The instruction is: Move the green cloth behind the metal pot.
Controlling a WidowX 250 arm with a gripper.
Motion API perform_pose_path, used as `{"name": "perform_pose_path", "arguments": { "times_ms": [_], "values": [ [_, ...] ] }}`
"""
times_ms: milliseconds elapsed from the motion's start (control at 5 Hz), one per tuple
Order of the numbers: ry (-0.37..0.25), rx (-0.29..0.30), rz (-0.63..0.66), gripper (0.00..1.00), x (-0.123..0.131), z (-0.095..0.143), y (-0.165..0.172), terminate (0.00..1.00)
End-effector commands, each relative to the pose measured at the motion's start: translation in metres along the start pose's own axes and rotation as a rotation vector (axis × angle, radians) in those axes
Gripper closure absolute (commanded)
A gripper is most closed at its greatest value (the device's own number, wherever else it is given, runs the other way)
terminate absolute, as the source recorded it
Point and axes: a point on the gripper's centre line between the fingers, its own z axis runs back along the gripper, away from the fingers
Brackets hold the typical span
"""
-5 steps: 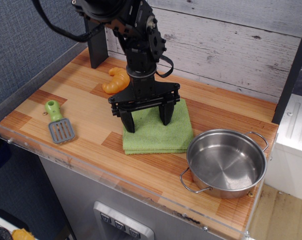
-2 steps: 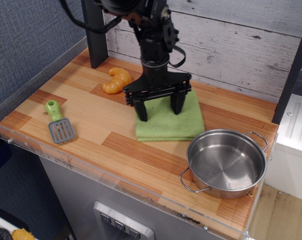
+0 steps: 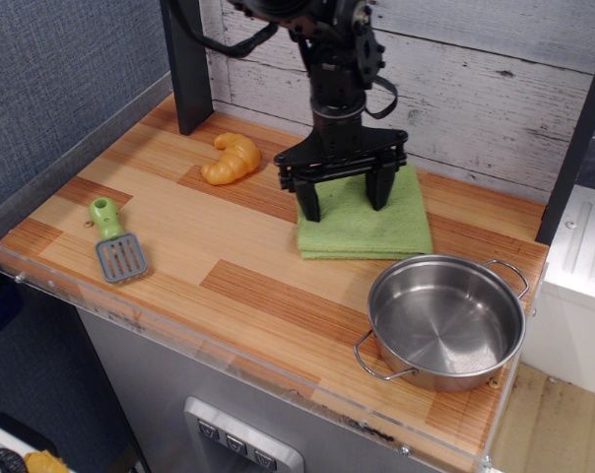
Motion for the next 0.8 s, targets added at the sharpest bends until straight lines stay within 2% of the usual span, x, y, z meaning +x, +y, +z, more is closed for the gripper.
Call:
{"name": "perform_pose_path", "arguments": {
  "times_ms": [0, 600],
  "values": [
    [0.007, -0.022, -0.087, 0.00, -0.012, 0.004, -0.019, 0.00],
    [0.026, -0.038, -0.160, 0.00, -0.028, 0.000, -0.042, 0.00]
  ]
}}
